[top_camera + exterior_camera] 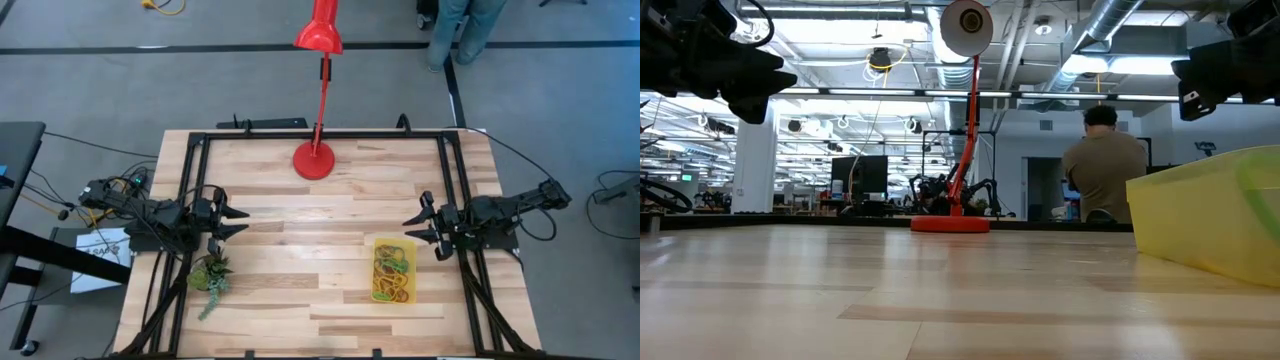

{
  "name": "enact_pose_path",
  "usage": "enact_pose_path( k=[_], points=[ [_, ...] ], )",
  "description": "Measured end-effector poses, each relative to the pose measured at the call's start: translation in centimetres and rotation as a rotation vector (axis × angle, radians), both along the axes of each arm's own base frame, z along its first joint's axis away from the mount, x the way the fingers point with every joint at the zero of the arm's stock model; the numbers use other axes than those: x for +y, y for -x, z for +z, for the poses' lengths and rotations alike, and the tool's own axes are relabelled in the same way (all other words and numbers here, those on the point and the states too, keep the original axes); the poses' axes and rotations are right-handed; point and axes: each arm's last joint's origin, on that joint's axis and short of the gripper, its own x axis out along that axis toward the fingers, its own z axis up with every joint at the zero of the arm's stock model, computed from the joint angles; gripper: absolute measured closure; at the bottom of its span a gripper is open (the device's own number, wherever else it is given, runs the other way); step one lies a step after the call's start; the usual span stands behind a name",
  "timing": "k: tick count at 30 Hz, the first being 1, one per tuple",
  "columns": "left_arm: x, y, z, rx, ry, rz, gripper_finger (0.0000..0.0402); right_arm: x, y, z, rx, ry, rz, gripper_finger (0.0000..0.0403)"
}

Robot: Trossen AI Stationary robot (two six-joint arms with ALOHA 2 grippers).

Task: Pick and place rubber bands into bin
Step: Return to Home Position

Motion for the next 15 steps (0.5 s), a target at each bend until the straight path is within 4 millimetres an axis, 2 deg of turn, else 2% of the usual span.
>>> enact_pose_path(
  k=[15],
  points=[
    [0.00, 0.00, 0.00, 0.000, 0.000, 0.000, 0.0262, 0.00, 0.00, -0.02, 0.001, 0.000, 0.000, 0.0301]
  ],
)
